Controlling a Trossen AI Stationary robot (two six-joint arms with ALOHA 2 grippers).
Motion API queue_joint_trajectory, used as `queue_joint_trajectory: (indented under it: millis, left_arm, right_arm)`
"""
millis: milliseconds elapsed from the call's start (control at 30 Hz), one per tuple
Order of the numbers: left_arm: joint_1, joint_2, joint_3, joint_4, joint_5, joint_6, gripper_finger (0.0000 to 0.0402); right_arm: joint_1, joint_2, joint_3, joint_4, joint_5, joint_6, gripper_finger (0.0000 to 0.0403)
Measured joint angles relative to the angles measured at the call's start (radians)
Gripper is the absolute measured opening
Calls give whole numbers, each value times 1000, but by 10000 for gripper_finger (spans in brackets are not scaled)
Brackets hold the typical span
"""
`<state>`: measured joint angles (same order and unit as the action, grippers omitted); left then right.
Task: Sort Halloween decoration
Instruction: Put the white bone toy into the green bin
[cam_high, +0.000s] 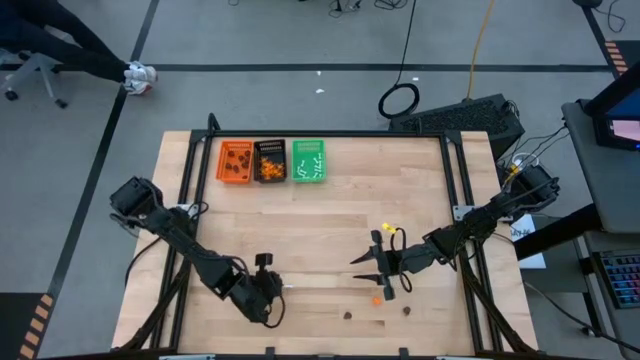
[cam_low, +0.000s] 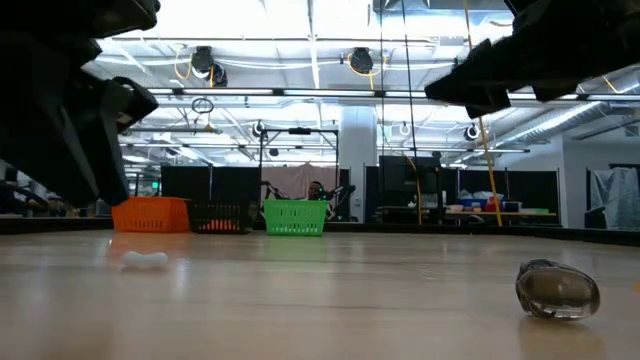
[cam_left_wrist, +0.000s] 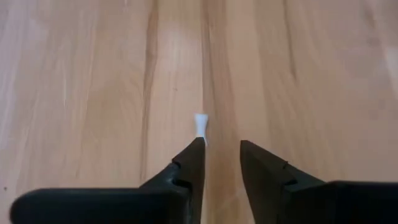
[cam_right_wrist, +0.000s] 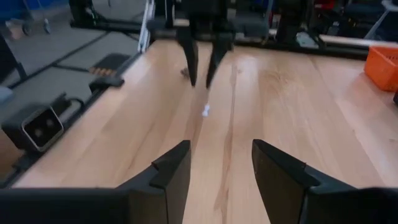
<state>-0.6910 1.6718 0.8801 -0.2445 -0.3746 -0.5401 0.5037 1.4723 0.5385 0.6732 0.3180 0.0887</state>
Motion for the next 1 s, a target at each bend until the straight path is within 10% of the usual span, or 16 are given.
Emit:
queue_joint_trajectory:
  millis: [800,1000]
  left_arm:
    - [132,123,-2,225,-75,234,109]
    - [119,115,-2,206,-70,206,109]
  right_arm:
    - [-58,363,174,224,0,43,155]
    - [-68,485,300,67,177,60,155]
